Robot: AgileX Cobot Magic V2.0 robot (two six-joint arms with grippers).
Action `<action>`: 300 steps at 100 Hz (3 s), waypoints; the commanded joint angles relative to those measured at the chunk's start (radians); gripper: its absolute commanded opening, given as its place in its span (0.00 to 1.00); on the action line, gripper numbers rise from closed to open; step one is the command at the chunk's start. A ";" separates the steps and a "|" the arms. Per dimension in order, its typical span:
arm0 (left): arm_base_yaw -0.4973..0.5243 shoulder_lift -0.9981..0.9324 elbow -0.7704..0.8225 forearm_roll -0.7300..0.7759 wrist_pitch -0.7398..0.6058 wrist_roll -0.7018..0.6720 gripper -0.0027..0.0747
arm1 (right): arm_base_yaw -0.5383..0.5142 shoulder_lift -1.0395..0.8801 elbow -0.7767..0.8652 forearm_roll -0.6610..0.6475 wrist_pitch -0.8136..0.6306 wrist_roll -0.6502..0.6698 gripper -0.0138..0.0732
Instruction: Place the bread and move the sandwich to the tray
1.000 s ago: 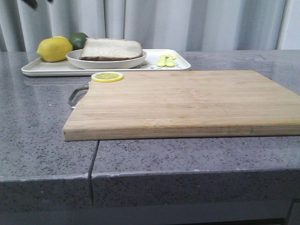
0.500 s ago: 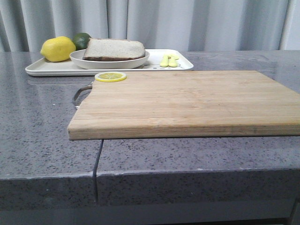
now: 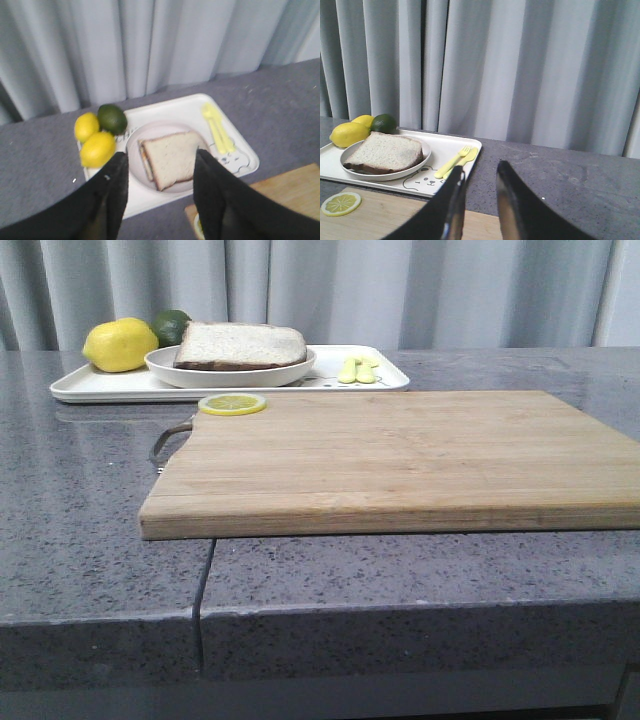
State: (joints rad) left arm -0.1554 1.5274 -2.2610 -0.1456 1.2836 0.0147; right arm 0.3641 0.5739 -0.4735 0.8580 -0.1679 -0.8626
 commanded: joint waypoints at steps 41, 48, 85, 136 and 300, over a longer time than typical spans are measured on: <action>-0.011 -0.769 1.167 -0.039 -0.660 0.012 0.40 | -0.004 -0.001 -0.030 -0.008 -0.039 -0.007 0.37; -0.011 -0.890 1.336 -0.049 -0.800 0.012 0.40 | -0.004 -0.001 -0.030 -0.008 -0.032 -0.007 0.37; -0.011 -1.235 1.855 -0.058 -1.064 0.012 0.40 | -0.004 -0.001 0.013 -0.009 0.015 -0.069 0.37; -0.011 -1.237 1.913 -0.058 -1.140 0.012 0.10 | -0.004 -0.001 0.044 -0.008 -0.004 -0.068 0.08; 0.170 -1.561 2.277 0.134 -1.208 0.018 0.01 | -0.004 -0.001 0.044 -0.007 -0.002 -0.068 0.08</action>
State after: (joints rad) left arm 0.0135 -0.0049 0.0000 -0.0168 0.1487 0.0331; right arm 0.3641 0.5739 -0.4015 0.8580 -0.1161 -0.9244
